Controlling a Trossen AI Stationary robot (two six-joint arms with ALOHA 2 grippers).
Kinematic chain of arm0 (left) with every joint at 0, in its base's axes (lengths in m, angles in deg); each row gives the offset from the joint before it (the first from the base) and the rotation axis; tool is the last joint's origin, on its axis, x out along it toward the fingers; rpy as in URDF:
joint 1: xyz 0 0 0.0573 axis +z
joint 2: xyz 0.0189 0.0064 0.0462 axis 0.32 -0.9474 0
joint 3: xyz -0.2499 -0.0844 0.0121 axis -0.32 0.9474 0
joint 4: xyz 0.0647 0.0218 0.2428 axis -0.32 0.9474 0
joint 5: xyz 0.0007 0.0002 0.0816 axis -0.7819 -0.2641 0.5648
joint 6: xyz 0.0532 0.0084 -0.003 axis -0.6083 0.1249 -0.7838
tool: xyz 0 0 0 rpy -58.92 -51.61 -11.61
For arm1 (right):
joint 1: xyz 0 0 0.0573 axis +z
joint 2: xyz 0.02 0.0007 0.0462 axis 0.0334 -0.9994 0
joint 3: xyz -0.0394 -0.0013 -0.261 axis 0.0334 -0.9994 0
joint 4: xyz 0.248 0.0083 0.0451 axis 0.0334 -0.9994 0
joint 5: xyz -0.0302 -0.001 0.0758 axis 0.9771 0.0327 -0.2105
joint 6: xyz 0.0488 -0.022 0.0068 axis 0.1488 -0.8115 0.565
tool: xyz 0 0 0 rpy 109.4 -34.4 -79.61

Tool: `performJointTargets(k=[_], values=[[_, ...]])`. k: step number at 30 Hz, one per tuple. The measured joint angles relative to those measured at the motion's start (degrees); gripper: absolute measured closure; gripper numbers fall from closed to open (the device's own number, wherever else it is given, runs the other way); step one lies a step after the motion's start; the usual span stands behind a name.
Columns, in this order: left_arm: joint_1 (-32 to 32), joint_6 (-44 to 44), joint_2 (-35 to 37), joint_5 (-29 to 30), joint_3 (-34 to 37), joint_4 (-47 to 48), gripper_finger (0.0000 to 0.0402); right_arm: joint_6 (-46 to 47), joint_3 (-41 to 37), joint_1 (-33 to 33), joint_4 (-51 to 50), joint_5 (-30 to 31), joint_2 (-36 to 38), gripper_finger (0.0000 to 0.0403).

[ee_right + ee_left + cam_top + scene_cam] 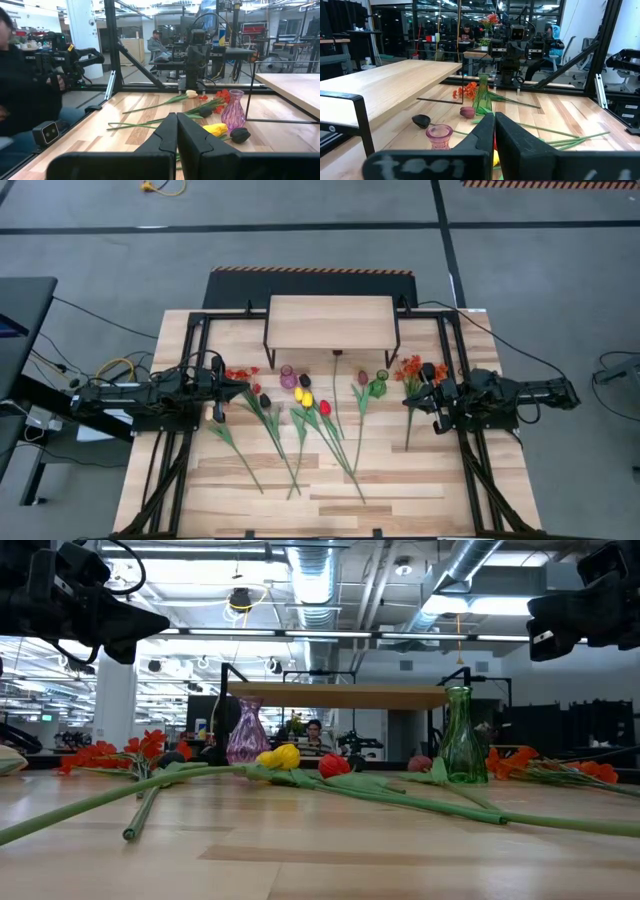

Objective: Pick and place flowers into a vace then onto a shelf

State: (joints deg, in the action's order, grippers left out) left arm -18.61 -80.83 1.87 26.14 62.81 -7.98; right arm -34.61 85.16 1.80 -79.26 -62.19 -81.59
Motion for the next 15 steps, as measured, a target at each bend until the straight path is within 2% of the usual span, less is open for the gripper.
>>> performJointTargets(k=[10,12,15], values=[[0.0,-0.37,0.02,0.03,-0.01,-0.38,0.0401,-2.03,0.0,-0.01,-0.02,0.08,-0.02,0.0403],[-0.01,2.0,-0.02,0.06,-0.01,-3.83,0.0401,-12.92,0.0,-0.23,-0.02,0.52,-0.02,0.0403],[0.0,11.77,0.02,0.09,0.0,-12.02,0.0401,-29.7,-0.02,-0.51,0.11,1.48,-0.02,0.0403]])
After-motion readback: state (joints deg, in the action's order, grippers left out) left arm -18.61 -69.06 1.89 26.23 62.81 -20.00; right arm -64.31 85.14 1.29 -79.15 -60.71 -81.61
